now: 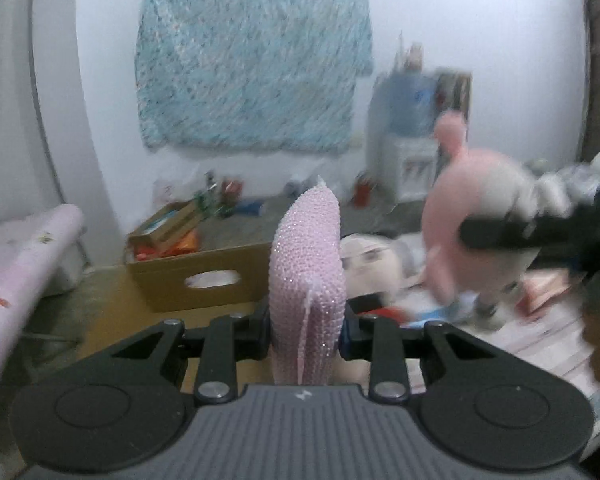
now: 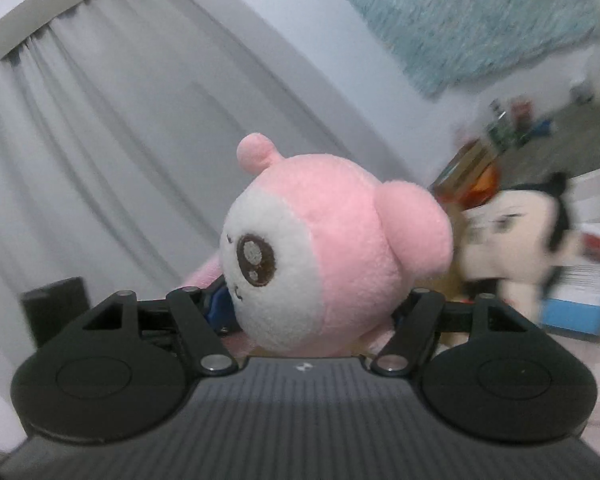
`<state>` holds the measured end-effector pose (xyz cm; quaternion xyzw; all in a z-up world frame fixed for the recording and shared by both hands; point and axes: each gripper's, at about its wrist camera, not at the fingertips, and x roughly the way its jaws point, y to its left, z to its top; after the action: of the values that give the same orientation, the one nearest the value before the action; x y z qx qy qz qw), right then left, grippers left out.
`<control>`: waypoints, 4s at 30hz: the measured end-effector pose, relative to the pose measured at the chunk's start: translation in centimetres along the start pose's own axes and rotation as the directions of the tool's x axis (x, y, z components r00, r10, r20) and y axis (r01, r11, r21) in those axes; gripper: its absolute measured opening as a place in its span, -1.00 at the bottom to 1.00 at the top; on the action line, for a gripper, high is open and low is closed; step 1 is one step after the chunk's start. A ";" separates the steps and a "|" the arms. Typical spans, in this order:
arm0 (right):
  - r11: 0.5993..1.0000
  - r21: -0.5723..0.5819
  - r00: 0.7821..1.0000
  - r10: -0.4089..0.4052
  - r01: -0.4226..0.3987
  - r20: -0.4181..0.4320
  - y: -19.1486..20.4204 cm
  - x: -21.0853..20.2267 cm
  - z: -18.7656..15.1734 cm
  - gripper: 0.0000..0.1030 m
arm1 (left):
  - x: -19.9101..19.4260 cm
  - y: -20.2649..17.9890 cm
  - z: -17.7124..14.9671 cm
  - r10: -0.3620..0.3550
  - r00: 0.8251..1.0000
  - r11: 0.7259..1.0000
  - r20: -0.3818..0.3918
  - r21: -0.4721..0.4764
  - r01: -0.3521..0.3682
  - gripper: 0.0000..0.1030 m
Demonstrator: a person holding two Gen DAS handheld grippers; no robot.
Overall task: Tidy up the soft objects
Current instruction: 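Lift the pink cushion and pink bunny with both tools and carry them over the cardboard box, then open the left tool to drop the cushion in the box while the right tool lowers the bunny in, then bring both tools back to the table, left tool reaching the white yogurt cup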
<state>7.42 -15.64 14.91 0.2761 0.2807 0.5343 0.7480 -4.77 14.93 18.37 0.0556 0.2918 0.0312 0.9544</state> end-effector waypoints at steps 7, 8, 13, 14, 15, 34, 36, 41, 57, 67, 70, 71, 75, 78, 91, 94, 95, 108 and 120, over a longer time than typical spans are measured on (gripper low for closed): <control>0.973 0.173 0.983 -0.129 0.150 -0.128 -0.7 12.5 2.7 0.38 | 11.0 4.6 -0.6 0.377 0.926 0.827 -0.031 0.461 -0.321 -0.38; 0.961 0.222 0.979 -0.130 0.163 -0.157 -1.4 14.3 2.7 0.38 | 12.7 4.8 -1.3 0.396 0.917 0.796 -0.037 0.512 -0.323 -0.38; 0.920 0.224 0.935 -0.268 0.320 -0.233 -2.4 22.6 3.9 0.38 | 20.1 6.7 -4.5 0.430 0.895 0.721 -0.122 0.643 -0.259 -0.38; 0.914 0.226 0.926 -0.281 0.338 -0.252 -2.2 24.3 3.4 0.38 | 21.1 7.0 -4.9 0.429 0.894 0.716 -0.128 0.652 -0.250 -0.38; 0.907 0.244 0.921 -0.274 0.343 -0.276 -2.7 25.7 3.2 0.38 | 21.9 7.4 -5.3 0.428 0.895 0.711 -0.125 0.658 -0.248 -0.38; 0.757 0.436 0.853 -0.304 0.487 -0.424 -9.7 35.2 -3.6 0.99 | 19.4 12.2 -5.9 0.167 0.948 0.898 -0.270 0.439 -0.033 0.69; 0.761 0.405 0.843 -0.338 0.506 -0.417 -8.6 34.2 -3.4 0.99 | 18.6 12.4 -5.7 0.119 0.949 0.927 -0.291 0.374 -0.002 0.40; 0.738 0.426 0.833 -0.341 0.524 -0.435 -9.1 33.7 -2.2 0.97 | 20.4 13.9 -6.4 0.118 0.923 0.954 -0.367 0.300 -0.003 0.21; 0.682 0.529 0.856 -0.320 0.505 -0.406 -10.9 31.2 -3.4 -0.27 | 24.2 14.5 -5.7 0.057 0.889 0.992 -0.455 0.127 0.002 -0.55; 0.724 0.448 0.842 -0.366 0.525 -0.396 -10.3 32.7 -4.6 -0.27 | 21.8 13.7 -6.6 0.125 0.908 0.979 -0.399 0.201 -0.046 -0.43; 0.729 0.406 0.817 -0.371 0.551 -0.442 -10.8 33.6 -5.4 -0.20 | 20.0 13.6 -6.6 0.136 0.908 0.974 -0.397 0.219 -0.051 -0.43; 0.734 0.405 0.821 -0.370 0.545 -0.435 -10.8 33.5 -5.5 -0.19 | 20.1 13.7 -6.0 0.137 0.909 0.974 -0.394 0.220 -0.051 -0.43; 0.767 0.263 0.761 -0.408 0.585 -0.504 -8.8 33.8 -4.0 0.99 | 16.5 13.3 -6.1 0.141 0.924 0.975 -0.355 0.214 -0.066 -0.43; 0.807 0.184 0.752 -0.404 0.561 -0.522 -7.0 33.2 -2.5 0.98 | 14.0 12.6 -5.3 0.134 0.940 0.978 -0.313 0.197 -0.073 -0.37; 0.919 0.227 0.943 -0.292 0.323 -0.160 0.1 16.8 7.1 0.98 | 0.3 5.2 -3.5 0.065 0.986 0.984 -0.153 0.172 -0.039 -0.21; 0.946 0.222 0.972 -0.230 0.236 -0.051 0.2 9.3 8.3 0.98 | -2.5 2.0 -4.0 -0.005 0.993 0.986 -0.116 0.168 0.025 -0.21; 0.952 0.214 0.975 -0.221 0.221 -0.022 -0.1 6.6 8.4 0.98 | -3.4 0.9 -4.2 -0.029 0.994 0.985 -0.108 0.166 0.047 -0.21; 0.828 0.075 0.810 -0.559 0.555 0.178 -11.6 -14.0 2.5 0.98 | -1.9 -10.9 -4.2 -0.318 0.947 0.948 -0.035 0.014 0.319 -0.16; 0.717 0.095 0.712 -0.697 0.691 0.080 -20.7 -12.4 1.1 0.97 | 13.5 -23.4 -5.6 -0.287 0.958 0.958 -0.018 -0.021 0.287 0.57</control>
<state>18.21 -33.33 2.43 0.2011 0.3374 0.1902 0.8997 3.88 -6.54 3.38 0.0035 0.3065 -0.1045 0.9461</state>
